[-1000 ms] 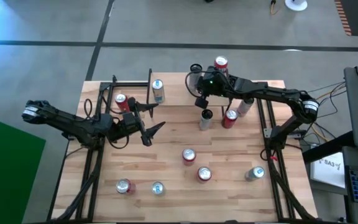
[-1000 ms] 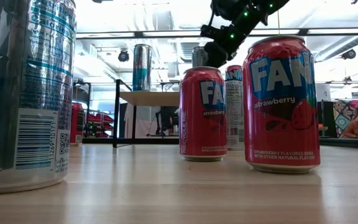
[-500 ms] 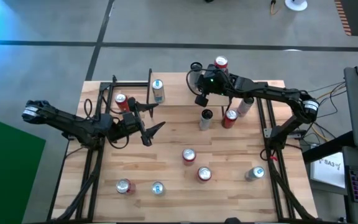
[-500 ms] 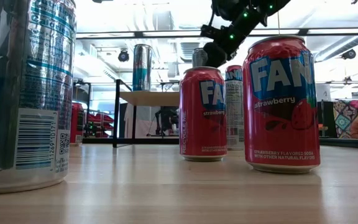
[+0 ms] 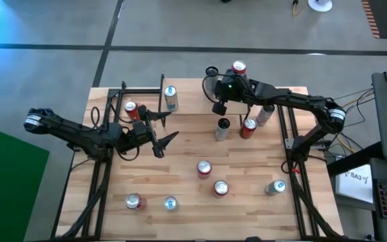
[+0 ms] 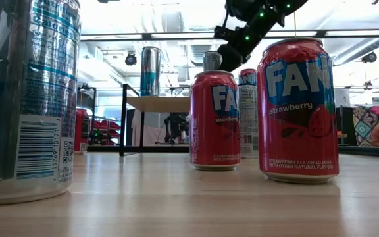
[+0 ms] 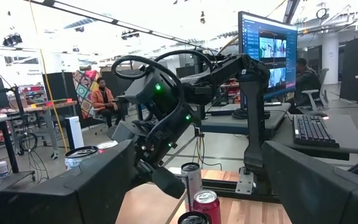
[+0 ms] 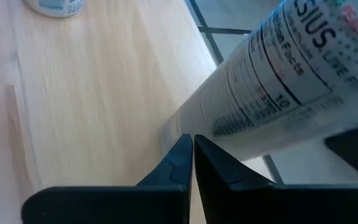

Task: Place canned beverage on shelf
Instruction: Put the left white pink soda can on the shelf

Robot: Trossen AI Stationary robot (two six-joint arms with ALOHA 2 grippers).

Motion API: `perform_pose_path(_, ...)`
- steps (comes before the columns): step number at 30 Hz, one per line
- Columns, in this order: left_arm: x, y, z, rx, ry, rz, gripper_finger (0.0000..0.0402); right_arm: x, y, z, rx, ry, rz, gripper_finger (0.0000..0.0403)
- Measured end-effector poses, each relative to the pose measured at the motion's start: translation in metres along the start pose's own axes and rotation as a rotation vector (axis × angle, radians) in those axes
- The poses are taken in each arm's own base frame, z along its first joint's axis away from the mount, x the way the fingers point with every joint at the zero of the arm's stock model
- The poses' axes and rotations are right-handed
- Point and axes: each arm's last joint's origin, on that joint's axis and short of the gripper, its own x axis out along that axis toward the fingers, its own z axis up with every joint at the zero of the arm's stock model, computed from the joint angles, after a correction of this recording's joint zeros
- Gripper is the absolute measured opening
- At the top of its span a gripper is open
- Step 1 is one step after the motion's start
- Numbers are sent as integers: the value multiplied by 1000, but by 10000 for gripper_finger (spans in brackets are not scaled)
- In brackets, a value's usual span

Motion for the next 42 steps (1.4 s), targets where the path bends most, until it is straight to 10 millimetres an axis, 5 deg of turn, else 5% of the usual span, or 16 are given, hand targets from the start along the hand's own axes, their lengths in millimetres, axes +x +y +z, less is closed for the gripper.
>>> perform_pose_path(42,0,0,0,4,2,2,339,35,-4,-6,-26,17,-71,9)
